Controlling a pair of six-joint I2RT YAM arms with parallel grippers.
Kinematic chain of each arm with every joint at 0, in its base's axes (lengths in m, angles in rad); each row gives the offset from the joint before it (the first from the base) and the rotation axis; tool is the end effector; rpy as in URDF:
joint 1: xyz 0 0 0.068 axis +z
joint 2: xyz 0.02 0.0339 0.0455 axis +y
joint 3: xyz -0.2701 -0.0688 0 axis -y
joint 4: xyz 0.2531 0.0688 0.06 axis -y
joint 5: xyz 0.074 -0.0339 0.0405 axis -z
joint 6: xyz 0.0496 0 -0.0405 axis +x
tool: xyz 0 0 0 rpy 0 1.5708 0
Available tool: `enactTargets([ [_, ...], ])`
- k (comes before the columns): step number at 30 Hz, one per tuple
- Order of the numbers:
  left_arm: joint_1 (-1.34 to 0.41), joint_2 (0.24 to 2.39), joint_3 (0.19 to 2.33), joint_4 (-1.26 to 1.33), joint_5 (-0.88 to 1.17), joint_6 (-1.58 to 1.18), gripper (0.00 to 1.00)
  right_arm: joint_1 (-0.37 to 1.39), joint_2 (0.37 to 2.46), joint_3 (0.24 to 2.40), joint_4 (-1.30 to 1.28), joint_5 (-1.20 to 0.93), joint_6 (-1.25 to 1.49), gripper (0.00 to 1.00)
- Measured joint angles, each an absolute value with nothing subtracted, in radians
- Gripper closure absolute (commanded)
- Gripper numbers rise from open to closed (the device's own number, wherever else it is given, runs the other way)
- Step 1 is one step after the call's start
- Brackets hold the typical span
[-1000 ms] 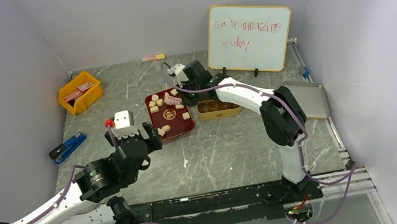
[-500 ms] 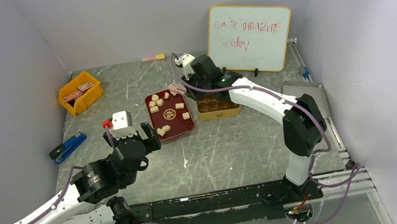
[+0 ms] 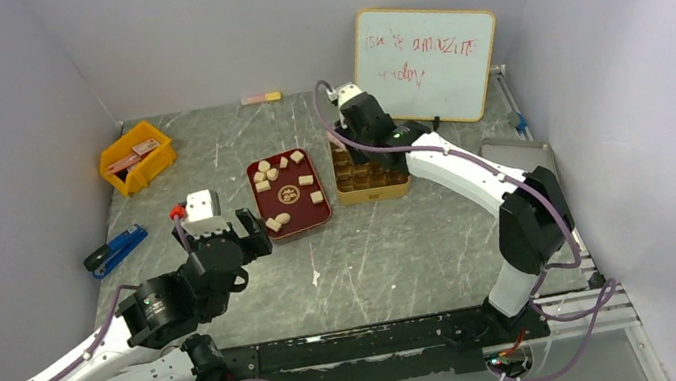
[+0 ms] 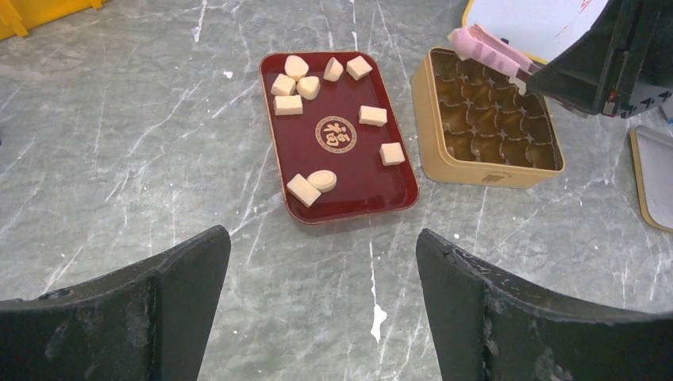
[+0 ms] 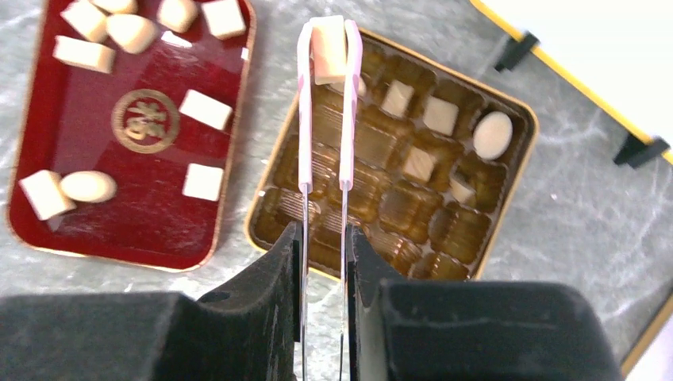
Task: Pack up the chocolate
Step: Place the fake chocolate in the packing box.
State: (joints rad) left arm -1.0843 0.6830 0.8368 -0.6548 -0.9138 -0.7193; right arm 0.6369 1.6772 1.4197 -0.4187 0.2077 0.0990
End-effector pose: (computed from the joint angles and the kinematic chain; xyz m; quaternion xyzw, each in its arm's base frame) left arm 0.1015 -0.1079 0.3319 -0.0810 0.8001 -0.1235 0.5815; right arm 0.3311 0.2322 0.2990 -0.1951 0.8764 0.0675 0.4350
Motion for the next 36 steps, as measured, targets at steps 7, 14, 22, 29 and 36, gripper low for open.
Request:
enactTargets([
  [7, -1.084, 0.682, 0.837, -0.655, -0.914, -0.719, 0.09, 0.601, 1.668, 1.379, -0.451, 0.263, 0.144, 1.0],
  [14, -1.084, 0.682, 0.837, -0.655, -0.913, -0.719, 0.09, 0.591, 1.656, 1.372, -0.465, 0.279, 0.165, 1.0],
  [22, -1.084, 0.682, 0.837, -0.655, -0.913, -0.72, 0.09, 0.591, 1.611, 1.32, -0.469, 0.279, 0.18, 1.0],
  [29, -1.084, 0.683, 0.837, -0.655, -0.912, -0.72, 0.09, 0.591, 1.6, 1.296, -0.471, 0.278, 0.191, 1.0],
  [36, -1.084, 0.684, 0.837, -0.655, -0.905, -0.722, 0.09, 0.591, 1.588, 1.277, -0.47, 0.274, 0.195, 0.94],
])
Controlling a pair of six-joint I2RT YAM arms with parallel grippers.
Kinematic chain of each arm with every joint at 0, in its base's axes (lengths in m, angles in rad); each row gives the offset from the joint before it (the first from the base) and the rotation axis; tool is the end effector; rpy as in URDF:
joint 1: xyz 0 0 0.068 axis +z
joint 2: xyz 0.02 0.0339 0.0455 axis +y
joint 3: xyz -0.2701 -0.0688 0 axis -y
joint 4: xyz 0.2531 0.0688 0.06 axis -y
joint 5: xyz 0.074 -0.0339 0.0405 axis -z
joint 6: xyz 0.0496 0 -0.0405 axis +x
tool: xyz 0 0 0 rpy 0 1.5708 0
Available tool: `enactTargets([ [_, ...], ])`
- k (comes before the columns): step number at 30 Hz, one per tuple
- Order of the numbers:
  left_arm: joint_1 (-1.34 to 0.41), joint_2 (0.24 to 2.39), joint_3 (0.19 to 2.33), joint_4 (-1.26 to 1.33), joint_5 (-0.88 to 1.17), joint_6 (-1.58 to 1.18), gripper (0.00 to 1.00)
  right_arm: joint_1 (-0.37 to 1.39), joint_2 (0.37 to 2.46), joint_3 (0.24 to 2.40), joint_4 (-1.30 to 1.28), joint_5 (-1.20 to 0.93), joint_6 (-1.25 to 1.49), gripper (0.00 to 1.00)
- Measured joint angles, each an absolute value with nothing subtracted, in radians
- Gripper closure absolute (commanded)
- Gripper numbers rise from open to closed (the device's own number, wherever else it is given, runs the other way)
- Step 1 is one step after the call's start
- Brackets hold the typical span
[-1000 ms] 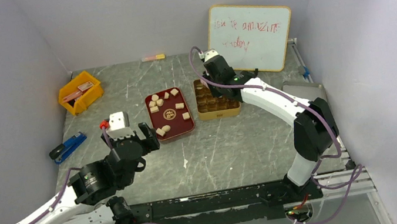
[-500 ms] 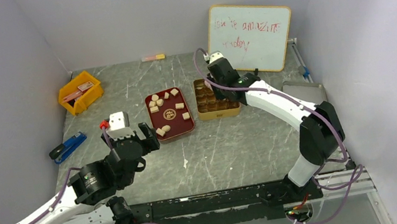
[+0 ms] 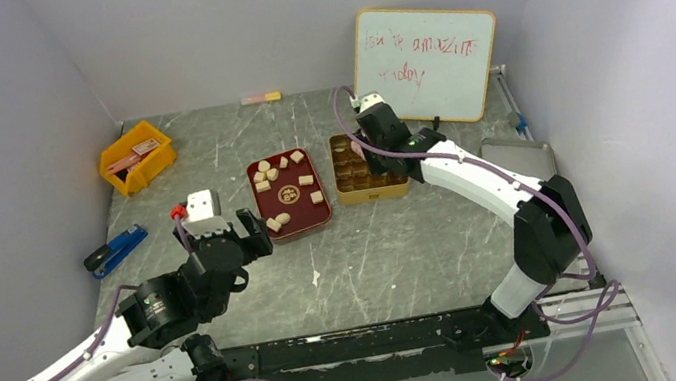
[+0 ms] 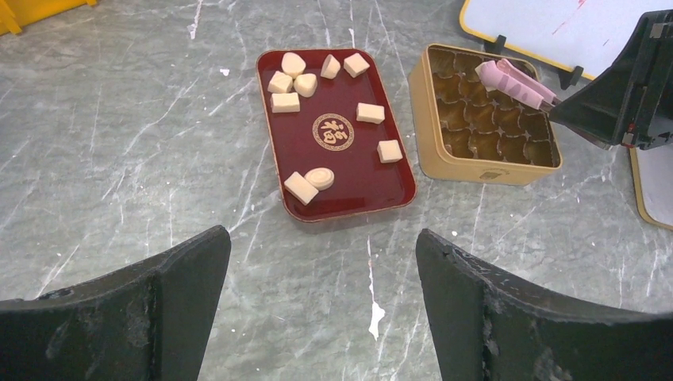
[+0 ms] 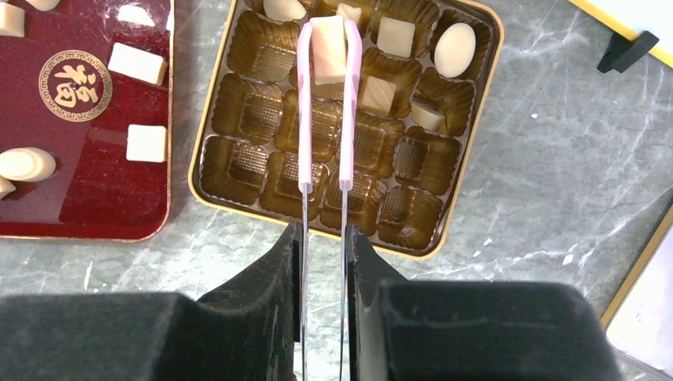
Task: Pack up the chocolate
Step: Place the fake chocolate in the packing box.
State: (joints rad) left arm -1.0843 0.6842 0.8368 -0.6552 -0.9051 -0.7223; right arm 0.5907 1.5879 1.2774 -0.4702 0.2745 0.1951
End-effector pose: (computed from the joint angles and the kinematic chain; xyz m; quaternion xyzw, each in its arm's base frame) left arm 0.1015 -0.1085 0.3316 -0.0796 0.8015 -0.1266 0.5790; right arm 0.3152 0.1951 0.2777 -0.1280 0.9068 0.0293 0.4005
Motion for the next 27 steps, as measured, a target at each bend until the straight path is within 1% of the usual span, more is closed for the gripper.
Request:
enactTargets([
  [12, -1.084, 0.685, 0.837, -0.655, -0.902, -0.722, 0.09, 0.59, 1.57, 1.266, -0.47, 0.26, 0.196, 0.81],
  [27, -1.084, 0.691, 0.837, -0.656, -0.895, -0.723, 0.09, 0.59, 1.57, 1.259, -0.469, 0.252, 0.202, 0.75],
])
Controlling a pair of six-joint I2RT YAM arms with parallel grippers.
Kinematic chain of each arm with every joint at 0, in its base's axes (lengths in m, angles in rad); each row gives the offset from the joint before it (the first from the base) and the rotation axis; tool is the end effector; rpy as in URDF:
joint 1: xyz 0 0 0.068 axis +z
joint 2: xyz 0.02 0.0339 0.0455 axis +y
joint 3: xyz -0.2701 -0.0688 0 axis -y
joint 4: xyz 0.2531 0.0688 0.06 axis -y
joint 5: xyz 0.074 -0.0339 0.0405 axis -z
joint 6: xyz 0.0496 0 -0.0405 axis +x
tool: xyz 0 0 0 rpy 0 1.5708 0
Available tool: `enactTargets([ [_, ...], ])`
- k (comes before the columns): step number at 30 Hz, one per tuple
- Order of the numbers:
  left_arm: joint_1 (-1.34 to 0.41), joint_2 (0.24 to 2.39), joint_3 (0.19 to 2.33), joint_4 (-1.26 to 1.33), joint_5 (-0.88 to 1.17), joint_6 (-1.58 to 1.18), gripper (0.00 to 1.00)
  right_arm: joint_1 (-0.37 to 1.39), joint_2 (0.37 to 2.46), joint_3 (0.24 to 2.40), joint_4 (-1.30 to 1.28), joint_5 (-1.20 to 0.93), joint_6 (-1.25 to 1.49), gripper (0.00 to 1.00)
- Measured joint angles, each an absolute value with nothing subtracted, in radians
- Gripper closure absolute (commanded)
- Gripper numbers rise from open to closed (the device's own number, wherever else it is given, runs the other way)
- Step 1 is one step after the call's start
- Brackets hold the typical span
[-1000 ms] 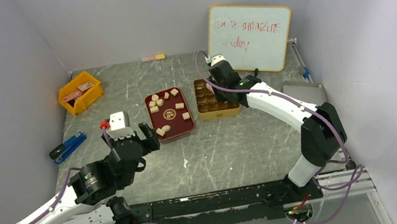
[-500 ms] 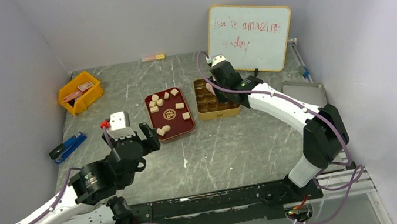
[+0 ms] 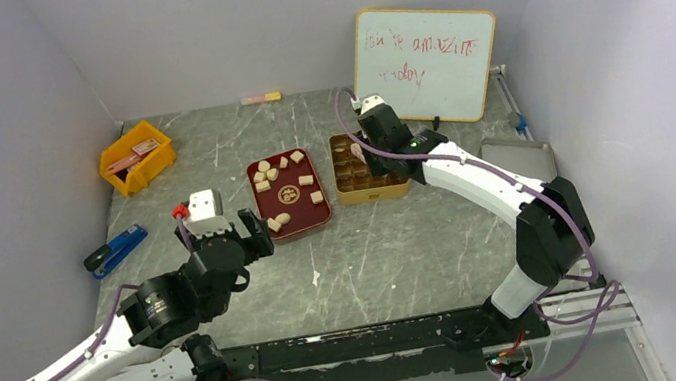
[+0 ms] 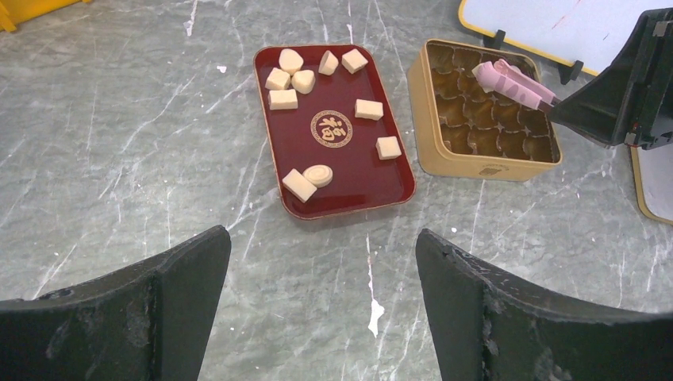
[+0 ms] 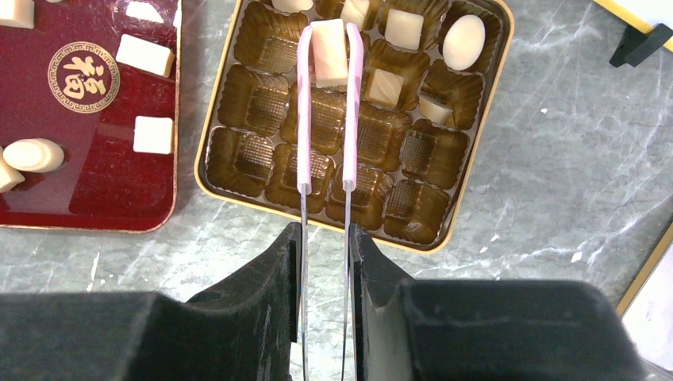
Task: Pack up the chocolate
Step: Place the fake chocolate in the packing box.
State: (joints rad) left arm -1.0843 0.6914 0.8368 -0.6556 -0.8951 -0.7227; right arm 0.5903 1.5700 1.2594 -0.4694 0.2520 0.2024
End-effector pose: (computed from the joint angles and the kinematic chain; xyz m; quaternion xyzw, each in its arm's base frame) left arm 0.1021 -0.1104 0.3305 -0.0755 0.8044 -0.1271 0.5754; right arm 0.3108 0.1934 0.2776 -0.1290 0.9077 0.0405 0.3973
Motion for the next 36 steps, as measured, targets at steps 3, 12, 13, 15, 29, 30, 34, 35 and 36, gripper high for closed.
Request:
enactTargets([
  [3, -1.084, 0.691, 0.837, -0.656, -0.895, -0.723, 0.09, 0.59, 1.57, 1.259, -0.469, 0.252, 0.202, 0.74],
  [12, -1.084, 0.691, 0.837, -0.656, -0.895, -0.723, 0.09, 0.59, 1.571, 1.259, -0.469, 0.251, 0.202, 0.72],
  [13, -1.084, 0.691, 0.837, -0.656, -0.895, -0.723, 0.09, 0.59, 1.571, 1.259, -0.468, 0.251, 0.202, 0.72],
  [15, -1.084, 0.691, 0.837, -0.656, -0.896, -0.723, 0.09, 0.59, 1.571, 1.259, -0.466, 0.251, 0.202, 0.72],
  [29, -1.084, 0.691, 0.837, -0.656, -0.895, -0.727, 0.09, 0.59, 1.571, 1.259, -0.462, 0.251, 0.202, 0.7],
  [30, -1.084, 0.691, 0.837, -0.656, -0.895, -0.727, 0.09, 0.59, 1.571, 1.259, -0.462, 0.251, 0.202, 0.7],
  [34, -1.084, 0.691, 0.837, -0.656, -0.895, -0.727, 0.09, 0.59, 1.573, 1.259, -0.461, 0.251, 0.202, 0.7],
  [35, -1.084, 0.691, 0.837, -0.656, -0.895, -0.727, 0.09, 0.59, 1.573, 1.259, -0.461, 0.251, 0.202, 0.7],
  [36, -1.084, 0.691, 0.837, -0.656, -0.895, -0.727, 0.09, 0.59, 1.575, 1.259, -0.461, 0.251, 0.202, 0.7],
])
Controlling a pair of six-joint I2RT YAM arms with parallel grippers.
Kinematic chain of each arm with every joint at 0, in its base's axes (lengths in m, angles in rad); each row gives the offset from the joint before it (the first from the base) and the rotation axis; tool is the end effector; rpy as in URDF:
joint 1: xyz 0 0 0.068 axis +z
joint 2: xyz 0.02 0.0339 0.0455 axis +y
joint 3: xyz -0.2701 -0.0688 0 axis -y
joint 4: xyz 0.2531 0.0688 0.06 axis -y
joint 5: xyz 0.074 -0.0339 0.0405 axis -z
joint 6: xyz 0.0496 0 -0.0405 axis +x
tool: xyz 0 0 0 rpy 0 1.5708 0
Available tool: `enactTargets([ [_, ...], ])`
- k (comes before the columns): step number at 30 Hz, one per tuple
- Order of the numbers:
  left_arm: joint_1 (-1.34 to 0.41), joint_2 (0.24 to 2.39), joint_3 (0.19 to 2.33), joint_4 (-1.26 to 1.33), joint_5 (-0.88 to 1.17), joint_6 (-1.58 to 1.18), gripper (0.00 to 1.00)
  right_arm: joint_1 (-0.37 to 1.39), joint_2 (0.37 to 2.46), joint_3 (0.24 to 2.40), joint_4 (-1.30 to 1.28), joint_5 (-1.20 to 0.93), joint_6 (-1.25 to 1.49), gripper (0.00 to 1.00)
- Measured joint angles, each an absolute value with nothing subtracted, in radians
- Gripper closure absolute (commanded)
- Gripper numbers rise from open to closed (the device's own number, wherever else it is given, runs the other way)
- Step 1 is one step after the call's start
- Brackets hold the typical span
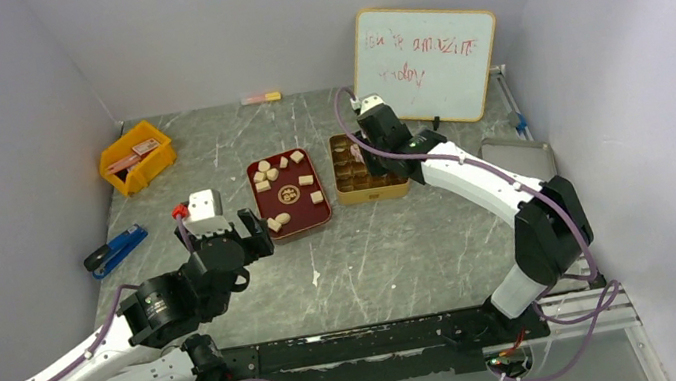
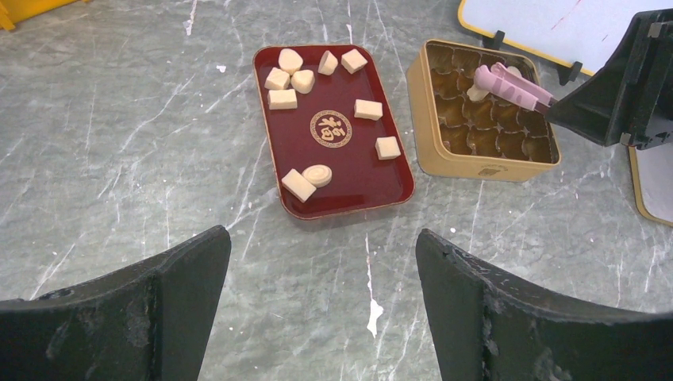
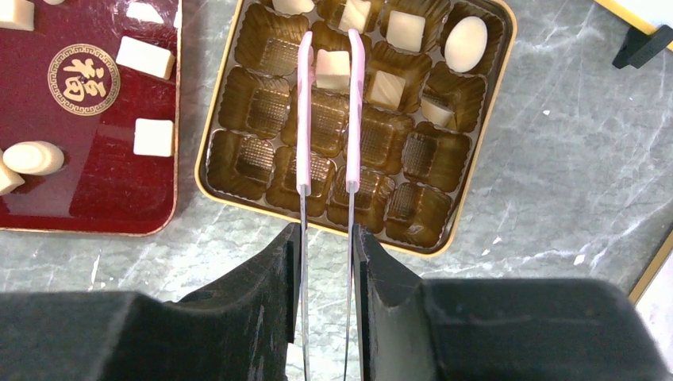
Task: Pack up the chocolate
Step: Place the fake chocolate in the packing box.
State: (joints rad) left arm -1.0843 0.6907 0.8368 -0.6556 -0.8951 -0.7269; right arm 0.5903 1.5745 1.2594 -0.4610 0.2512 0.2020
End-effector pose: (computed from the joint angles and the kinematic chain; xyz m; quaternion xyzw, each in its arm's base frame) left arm 0.1021 -0.1102 0.3306 -0.0773 0.8041 -0.1286 0.5753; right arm 0.3120 0.1942 0.2767 -0.1289 0.9070 0.0416 0.3988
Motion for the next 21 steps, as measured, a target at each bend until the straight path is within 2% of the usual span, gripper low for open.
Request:
enactTargets([
  [21, -1.084, 0.691, 0.837, -0.656, -0.896, -0.727, 0.09, 0.59, 1.607, 1.263, -0.451, 0.247, 0.201, 0.67],
])
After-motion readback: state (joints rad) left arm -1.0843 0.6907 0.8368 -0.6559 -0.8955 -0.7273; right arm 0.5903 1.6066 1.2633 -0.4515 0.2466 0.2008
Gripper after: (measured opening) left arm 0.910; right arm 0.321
